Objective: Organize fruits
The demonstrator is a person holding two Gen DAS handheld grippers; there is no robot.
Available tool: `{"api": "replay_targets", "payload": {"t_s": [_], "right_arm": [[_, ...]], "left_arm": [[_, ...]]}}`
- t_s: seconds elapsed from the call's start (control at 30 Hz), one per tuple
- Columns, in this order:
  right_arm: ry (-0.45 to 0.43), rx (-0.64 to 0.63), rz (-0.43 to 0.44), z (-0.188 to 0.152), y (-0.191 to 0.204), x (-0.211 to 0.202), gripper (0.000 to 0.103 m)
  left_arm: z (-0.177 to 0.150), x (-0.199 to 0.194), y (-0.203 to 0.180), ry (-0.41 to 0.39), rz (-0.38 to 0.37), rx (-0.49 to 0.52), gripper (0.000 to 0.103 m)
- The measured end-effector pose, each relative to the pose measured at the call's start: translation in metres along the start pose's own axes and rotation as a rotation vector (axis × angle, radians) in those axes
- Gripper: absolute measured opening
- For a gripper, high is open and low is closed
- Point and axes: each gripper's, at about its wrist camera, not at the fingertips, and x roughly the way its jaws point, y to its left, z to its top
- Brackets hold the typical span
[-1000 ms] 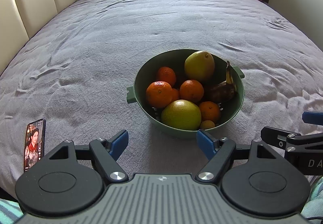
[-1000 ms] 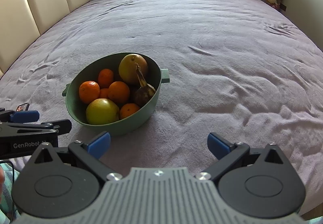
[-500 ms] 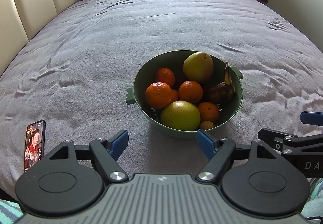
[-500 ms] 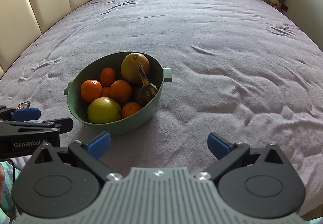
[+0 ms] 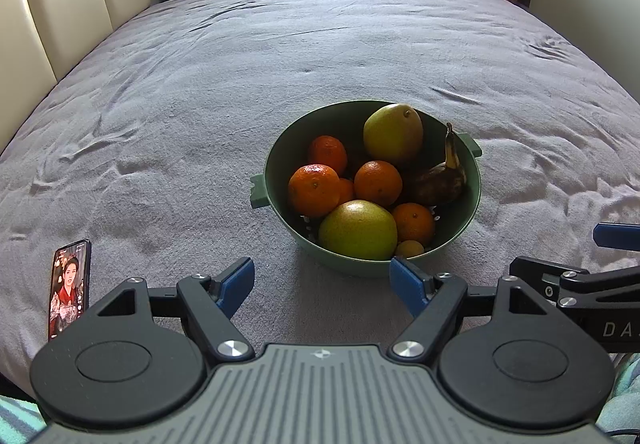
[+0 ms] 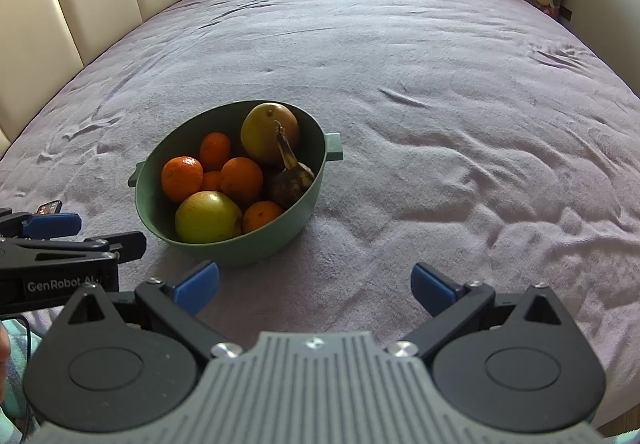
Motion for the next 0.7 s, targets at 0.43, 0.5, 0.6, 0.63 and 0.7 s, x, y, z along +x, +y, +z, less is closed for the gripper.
{"api": "replay_targets", "payload": {"t_s": [0.43, 0.5, 0.6, 0.63, 0.7], "right_arm": [[0.002, 0.0, 0.002, -0.0005, 0.0006, 0.0002, 0.099], [0.001, 0.0, 0.002, -0.0004, 0.0002, 0.0001, 0.099], [0.001, 0.001, 0.002, -0.0004, 0.0002, 0.0002, 0.099], [0.001, 0.001, 0.002, -0.0004, 0.0002, 0.0002, 0.099], [0.002, 0.0, 0.002, -0.0011, 0.0003, 0.0006, 0.099]], "left_arm": [[0.001, -0.0016, 0.0005, -0.003, 0.0, 0.0, 0.09], [0.0016, -0.0023, 0.0005, -0.004, 0.002, 0.001, 0.09], [0.0025, -0.0029, 0.0014, -0.005, -0.002, -0.003, 0.09], [0.0024, -0.003, 0.002, -0.005, -0.005, -0.005, 0.09], [0.002, -0.0033, 0.0021, -0.008, -0.005, -0.006, 0.09]]}}
